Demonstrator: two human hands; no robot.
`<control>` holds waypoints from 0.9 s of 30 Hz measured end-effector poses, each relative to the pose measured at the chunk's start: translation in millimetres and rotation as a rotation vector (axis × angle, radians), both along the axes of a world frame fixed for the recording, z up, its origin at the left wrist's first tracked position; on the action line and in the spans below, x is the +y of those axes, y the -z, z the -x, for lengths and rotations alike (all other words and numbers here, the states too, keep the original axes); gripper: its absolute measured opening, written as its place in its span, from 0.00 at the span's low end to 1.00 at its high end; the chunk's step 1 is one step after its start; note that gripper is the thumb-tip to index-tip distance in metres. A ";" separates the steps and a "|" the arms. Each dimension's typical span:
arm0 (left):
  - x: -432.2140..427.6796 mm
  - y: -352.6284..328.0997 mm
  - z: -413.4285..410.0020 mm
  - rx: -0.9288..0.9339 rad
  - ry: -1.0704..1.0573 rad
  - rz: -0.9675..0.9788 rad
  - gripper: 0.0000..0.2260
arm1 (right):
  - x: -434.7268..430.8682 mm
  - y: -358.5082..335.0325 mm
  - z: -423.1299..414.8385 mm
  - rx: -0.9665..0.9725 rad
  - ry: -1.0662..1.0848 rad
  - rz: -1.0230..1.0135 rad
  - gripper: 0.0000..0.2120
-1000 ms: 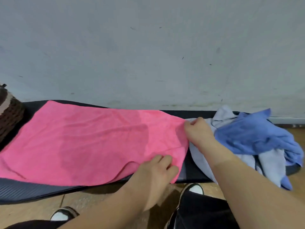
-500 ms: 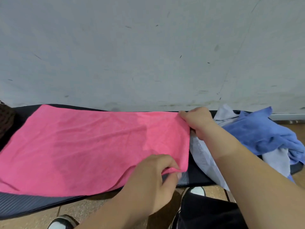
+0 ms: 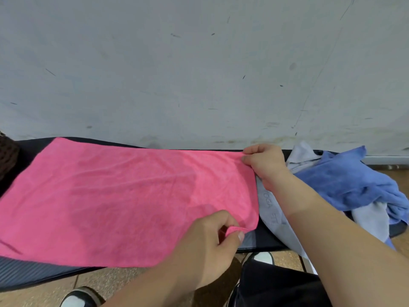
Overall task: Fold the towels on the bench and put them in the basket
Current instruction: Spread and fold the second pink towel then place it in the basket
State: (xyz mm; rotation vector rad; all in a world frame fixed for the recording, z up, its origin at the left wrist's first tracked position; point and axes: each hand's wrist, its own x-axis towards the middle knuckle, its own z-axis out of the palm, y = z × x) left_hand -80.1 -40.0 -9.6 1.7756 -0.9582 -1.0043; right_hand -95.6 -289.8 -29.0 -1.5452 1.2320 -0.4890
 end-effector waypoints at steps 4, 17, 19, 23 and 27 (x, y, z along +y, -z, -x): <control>-6.8 -1.0 4.4 0.067 -0.016 -0.025 0.07 | -11.0 -0.7 -1.8 -0.061 0.074 0.106 0.15; -29.0 -30.8 44.1 0.261 -0.044 0.058 0.08 | -31.8 -41.9 33.8 -0.211 0.276 0.045 0.12; -19.0 -36.2 35.6 0.232 -0.049 0.083 0.09 | -18.4 -55.8 27.8 -0.295 0.251 -0.044 0.11; 11.4 -50.6 5.4 0.157 -0.089 0.133 0.14 | 15.0 -81.7 -4.6 -0.384 0.154 -0.121 0.06; 56.3 -66.4 -34.1 0.038 -0.080 0.146 0.15 | 60.5 -97.9 -55.2 -0.447 0.035 -0.167 0.01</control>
